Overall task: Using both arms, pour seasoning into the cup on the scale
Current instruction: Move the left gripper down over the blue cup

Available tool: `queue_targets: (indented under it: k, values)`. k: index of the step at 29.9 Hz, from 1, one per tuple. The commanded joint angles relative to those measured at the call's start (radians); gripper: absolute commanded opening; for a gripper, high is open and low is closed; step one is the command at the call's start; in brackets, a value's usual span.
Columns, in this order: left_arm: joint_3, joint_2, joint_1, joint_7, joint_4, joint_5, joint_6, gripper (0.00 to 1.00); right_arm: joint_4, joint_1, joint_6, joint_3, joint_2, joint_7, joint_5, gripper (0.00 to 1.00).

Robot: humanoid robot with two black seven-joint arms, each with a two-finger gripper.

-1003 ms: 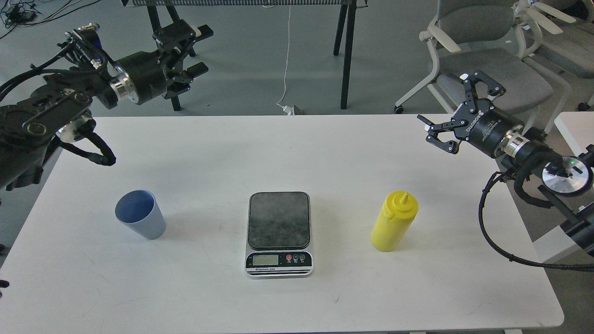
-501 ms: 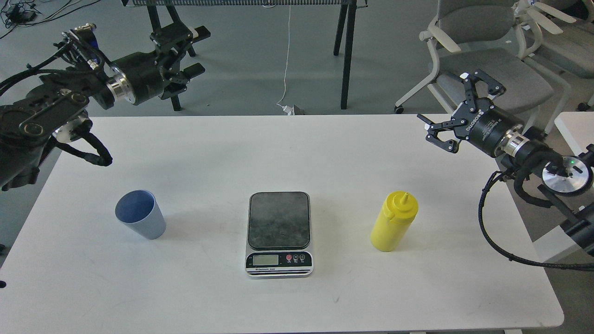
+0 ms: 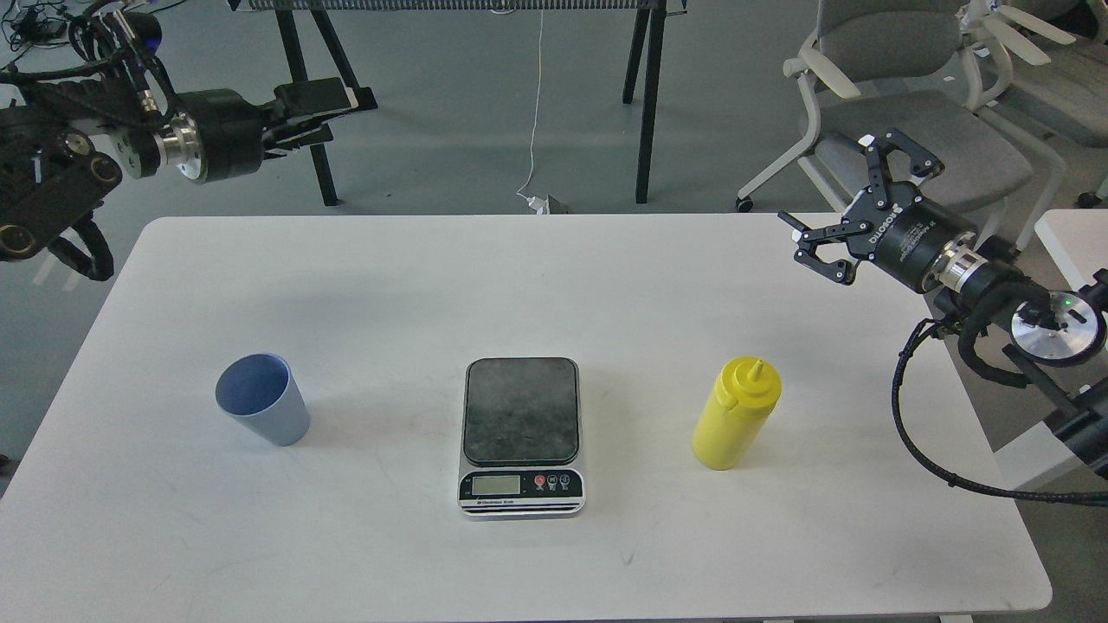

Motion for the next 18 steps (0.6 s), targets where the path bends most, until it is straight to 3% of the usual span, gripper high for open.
queue_targets:
  k: [1,7,18]
  values:
    - [0.001,0.11,-0.035,0.0,-0.217,0.147,0.0,1.0,0.0,0.0,0.0,0.0,0.0,0.0,0.0,1.0]
    - [0.005,0.2,-0.035,0.0,-0.475,0.423,0.0,1.0,0.0,-0.005,0.0,0.0,0.0,0.0,0.0,1.0]
    - [0.263,0.203,-0.04,0.0,-0.492,0.736,0.0,0.99,0.003,-0.028,0.0,0.004,0.0,0.0,0.0,1.0]
